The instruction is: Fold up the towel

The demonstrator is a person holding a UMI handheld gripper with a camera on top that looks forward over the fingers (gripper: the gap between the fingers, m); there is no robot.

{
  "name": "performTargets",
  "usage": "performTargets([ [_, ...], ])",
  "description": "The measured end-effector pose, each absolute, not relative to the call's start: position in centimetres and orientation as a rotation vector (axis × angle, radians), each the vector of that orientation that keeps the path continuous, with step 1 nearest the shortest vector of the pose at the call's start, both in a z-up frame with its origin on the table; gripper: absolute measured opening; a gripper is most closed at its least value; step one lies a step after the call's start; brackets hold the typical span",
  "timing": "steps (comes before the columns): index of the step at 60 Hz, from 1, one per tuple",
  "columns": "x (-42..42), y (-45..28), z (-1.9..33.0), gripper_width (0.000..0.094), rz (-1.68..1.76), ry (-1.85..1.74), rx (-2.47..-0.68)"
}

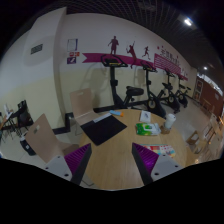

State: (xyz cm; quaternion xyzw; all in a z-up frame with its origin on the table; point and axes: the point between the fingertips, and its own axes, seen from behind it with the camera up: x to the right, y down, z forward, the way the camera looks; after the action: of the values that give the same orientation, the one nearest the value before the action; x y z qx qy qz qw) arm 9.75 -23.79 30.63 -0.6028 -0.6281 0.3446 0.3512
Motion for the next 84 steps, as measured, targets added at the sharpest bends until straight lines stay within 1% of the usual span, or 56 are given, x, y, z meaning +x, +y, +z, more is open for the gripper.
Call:
performTargets([
  [1, 10.3, -23.7, 31.2, 0.0860, 0.883, -1.625, -1.569],
  [6, 10.1, -22.0, 30.8, 0.0851, 0.843, -1.593, -1.602],
  [7, 9.2, -21.2, 29.9, 0.0853, 0.837, -1.584, -1.608],
  [12, 8.9, -19.0, 29.2, 0.0857, 0.784, -1.542, -1.646],
  [19, 8.3, -14.6, 26.6, 0.0856, 0.722, -1.496, -1.691],
  [20, 7.9, -14.9, 26.7, 0.0857, 0.706, -1.488, -1.700],
  [24, 8.5, -12.2, 25.2, 0.0857, 0.682, -1.469, -1.714],
  [33, 8.2, -9.0, 22.2, 0.0861, 0.645, -1.464, -1.720],
  [38, 7.5, -7.5, 19.8, 0.0854, 0.644, -1.463, -1.729],
  [48, 3.9, -5.6, 13.7, 0.0857, 0.689, -1.465, -1.764],
  [67, -3.8, -3.4, 3.7, 0.0850, 0.716, -1.537, -1.742],
  [73, -5.7, -3.4, 1.6, 0.0849, 0.715, -1.565, -1.730],
  [81, -7.6, -3.3, 0.1, 0.0821, 0.725, -1.575, -1.723],
  [84, -8.0, -3.3, -0.6, 0.0780, 0.722, -1.580, -1.737],
])
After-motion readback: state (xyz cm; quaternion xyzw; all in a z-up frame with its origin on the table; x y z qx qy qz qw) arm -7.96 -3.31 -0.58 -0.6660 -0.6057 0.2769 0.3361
